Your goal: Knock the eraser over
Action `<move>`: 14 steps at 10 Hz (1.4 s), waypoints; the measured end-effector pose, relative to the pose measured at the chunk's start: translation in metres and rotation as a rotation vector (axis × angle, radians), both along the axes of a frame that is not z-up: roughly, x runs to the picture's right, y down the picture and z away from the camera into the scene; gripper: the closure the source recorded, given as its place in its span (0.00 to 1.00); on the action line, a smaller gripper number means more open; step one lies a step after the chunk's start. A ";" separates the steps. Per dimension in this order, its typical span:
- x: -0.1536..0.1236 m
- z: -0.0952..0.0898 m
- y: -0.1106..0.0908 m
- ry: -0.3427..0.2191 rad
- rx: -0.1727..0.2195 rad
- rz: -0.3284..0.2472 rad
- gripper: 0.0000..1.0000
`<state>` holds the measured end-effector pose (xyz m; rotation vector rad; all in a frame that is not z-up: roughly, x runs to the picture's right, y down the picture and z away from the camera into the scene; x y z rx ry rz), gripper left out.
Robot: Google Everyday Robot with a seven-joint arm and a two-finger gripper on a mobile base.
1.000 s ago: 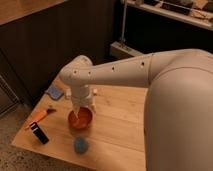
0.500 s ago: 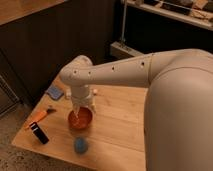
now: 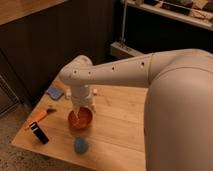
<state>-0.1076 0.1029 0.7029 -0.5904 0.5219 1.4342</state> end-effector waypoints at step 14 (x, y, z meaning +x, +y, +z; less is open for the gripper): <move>-0.005 -0.001 -0.009 -0.038 0.059 -0.019 0.35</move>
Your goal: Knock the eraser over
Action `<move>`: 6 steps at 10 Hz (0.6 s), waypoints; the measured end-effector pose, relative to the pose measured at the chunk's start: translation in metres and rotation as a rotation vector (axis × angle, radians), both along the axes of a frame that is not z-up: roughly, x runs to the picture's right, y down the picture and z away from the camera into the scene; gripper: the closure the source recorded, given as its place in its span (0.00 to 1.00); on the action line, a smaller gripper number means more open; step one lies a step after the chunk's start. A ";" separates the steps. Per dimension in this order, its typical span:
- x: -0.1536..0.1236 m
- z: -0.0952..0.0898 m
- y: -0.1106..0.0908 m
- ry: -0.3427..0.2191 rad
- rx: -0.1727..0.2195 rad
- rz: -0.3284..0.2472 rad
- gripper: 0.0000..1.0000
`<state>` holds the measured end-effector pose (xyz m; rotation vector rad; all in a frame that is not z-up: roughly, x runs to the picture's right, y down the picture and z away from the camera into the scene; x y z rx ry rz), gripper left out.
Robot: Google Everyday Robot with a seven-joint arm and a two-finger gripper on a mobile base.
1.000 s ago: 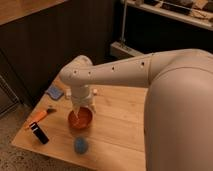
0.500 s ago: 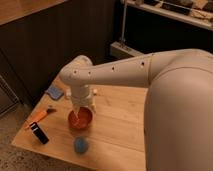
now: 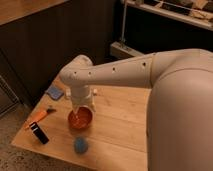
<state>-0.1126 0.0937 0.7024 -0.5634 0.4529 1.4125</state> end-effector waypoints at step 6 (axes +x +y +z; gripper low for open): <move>-0.021 -0.001 0.015 0.016 0.118 -0.233 0.35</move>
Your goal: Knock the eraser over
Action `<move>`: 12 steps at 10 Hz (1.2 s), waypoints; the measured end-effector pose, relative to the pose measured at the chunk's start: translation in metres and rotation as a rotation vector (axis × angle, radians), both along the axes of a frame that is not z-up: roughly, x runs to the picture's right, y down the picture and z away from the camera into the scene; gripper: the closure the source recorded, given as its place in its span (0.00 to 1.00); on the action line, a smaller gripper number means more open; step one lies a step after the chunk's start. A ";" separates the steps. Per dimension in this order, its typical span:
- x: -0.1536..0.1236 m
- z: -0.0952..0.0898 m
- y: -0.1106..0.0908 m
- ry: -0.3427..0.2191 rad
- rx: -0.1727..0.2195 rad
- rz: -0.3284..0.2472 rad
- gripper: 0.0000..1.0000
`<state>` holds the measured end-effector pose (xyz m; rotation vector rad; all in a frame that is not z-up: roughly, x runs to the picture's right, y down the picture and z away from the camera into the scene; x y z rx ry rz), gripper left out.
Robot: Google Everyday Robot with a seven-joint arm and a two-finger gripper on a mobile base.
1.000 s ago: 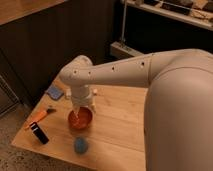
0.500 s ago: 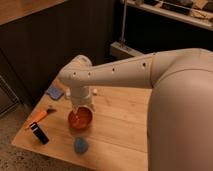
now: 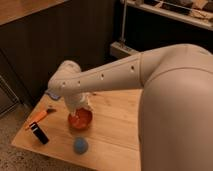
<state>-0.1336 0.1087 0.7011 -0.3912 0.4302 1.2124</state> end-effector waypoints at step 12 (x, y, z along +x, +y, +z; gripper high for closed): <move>-0.105 0.015 0.031 0.071 0.225 -0.259 0.35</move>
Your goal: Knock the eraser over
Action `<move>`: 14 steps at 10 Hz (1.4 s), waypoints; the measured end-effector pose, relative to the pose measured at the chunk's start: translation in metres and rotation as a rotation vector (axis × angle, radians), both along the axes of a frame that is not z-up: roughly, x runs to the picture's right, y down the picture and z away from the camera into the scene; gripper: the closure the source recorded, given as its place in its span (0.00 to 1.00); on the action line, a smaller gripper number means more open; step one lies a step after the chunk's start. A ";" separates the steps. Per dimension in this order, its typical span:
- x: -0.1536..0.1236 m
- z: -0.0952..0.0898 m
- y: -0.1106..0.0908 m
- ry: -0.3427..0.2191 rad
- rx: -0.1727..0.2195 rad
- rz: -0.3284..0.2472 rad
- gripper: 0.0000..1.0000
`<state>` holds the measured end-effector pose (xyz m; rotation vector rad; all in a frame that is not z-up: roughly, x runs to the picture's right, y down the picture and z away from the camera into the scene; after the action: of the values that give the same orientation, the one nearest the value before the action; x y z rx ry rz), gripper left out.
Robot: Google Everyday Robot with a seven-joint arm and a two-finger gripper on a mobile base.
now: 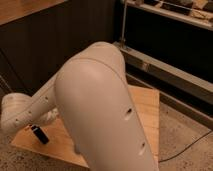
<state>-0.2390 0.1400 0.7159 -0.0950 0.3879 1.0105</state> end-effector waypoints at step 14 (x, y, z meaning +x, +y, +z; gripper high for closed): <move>-0.094 -0.051 0.005 -0.748 -0.177 0.143 0.35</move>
<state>-0.3335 0.1454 0.6646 -0.6468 -0.2193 1.0044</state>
